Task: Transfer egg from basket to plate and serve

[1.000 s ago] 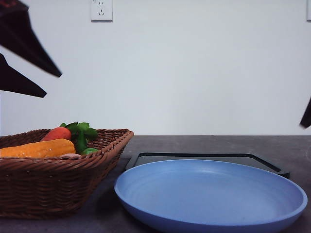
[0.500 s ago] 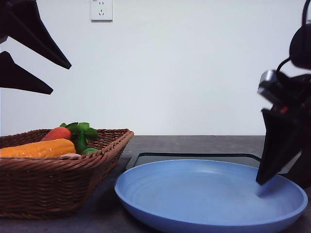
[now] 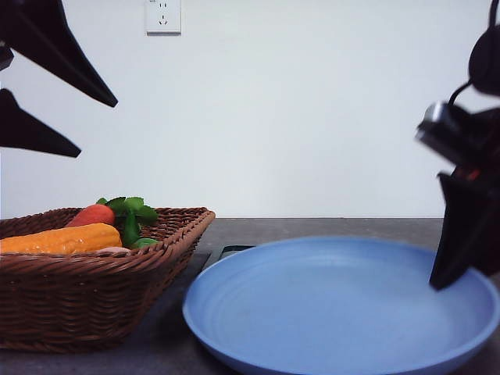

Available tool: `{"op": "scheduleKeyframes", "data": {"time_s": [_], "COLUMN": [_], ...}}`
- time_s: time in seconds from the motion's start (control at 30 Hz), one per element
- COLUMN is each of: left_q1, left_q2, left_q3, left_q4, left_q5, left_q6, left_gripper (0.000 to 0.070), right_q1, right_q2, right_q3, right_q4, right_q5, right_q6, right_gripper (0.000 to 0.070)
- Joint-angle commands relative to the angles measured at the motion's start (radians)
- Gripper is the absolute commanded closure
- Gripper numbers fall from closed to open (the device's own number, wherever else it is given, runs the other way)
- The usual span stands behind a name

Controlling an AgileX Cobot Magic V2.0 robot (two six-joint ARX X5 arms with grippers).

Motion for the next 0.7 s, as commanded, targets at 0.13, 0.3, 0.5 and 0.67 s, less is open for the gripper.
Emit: {"op": "scheduleKeyframes", "data": {"time_s": [0.13, 0.3, 0.5, 0.67], "left_q1": [-0.040, -0.106, -0.182, -0.210], "left_q2": [0.015, 0.050, 0.130, 0.219], "left_q3": [0.014, 0.014, 0.014, 0.014], "left_q4": [-0.039, -0.086, -0.091, -0.056], "left_q5": [0.001, -0.089, -0.197, -0.204], "left_q6": [-0.035, -0.057, -0.061, -0.060], "left_gripper": [0.0203, 0.0208, 0.0208, 0.0208], "right_q1": [-0.034, -0.068, -0.096, -0.108], "right_q2": [-0.138, -0.257, -0.363, -0.401], "right_q3": [0.010, 0.010, 0.010, 0.010], "right_q4": [-0.144, -0.247, -0.249, -0.245], "right_q5": [0.073, 0.164, 0.194, 0.196], "right_q6": [-0.015, -0.038, -0.039, -0.039], "right_gripper": [0.0700, 0.0700, 0.0700, 0.0700]}}
